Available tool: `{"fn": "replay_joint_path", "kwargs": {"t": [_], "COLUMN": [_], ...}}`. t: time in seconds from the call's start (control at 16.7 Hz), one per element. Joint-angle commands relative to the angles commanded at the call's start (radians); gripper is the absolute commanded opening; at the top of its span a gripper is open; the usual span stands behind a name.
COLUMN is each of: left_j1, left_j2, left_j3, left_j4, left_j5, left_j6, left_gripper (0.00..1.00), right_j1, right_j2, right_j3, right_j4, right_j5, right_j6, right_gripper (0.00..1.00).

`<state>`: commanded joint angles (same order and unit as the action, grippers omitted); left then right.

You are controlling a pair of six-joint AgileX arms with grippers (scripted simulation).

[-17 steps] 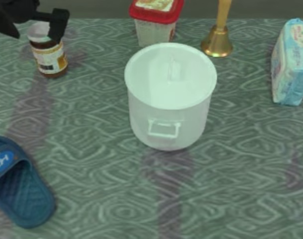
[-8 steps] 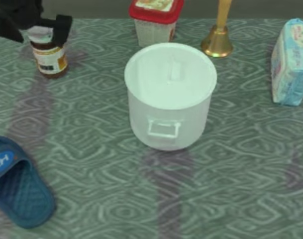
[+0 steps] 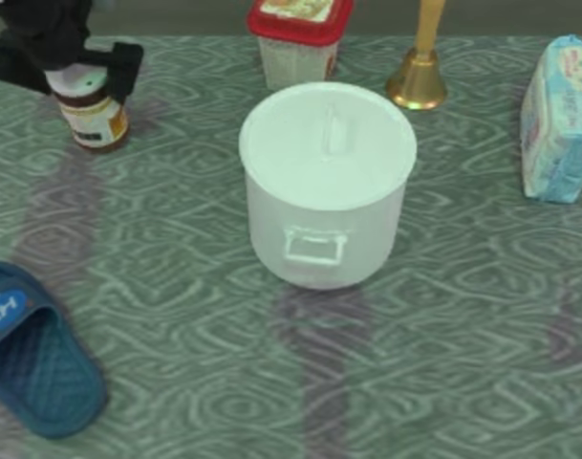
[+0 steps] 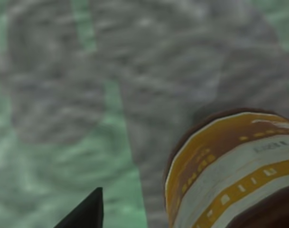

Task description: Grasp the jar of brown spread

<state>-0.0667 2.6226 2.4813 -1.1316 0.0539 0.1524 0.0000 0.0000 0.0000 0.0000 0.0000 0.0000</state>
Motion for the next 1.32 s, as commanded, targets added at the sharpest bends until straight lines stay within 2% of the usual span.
{"fn": "replay_joint_path", "kwargs": {"t": [0.72,1.32], "left_j1": [0.000,0.002], "left_j2": [0.000,-0.002], "left_j3": [0.000,-0.002], "left_j4": [0.000,0.000], "left_j5": [0.000,-0.001], "left_j6": [0.000,0.002], "left_gripper": [0.02,0.00], "right_j1": [0.000,0.000], "right_j2": [0.000,0.000], "right_j3": [0.000,0.000], "right_j4": [0.000,0.000], "right_j5": [0.000,0.000], "right_j6": [0.000,0.000], "right_gripper": [1.00,1.00]}}
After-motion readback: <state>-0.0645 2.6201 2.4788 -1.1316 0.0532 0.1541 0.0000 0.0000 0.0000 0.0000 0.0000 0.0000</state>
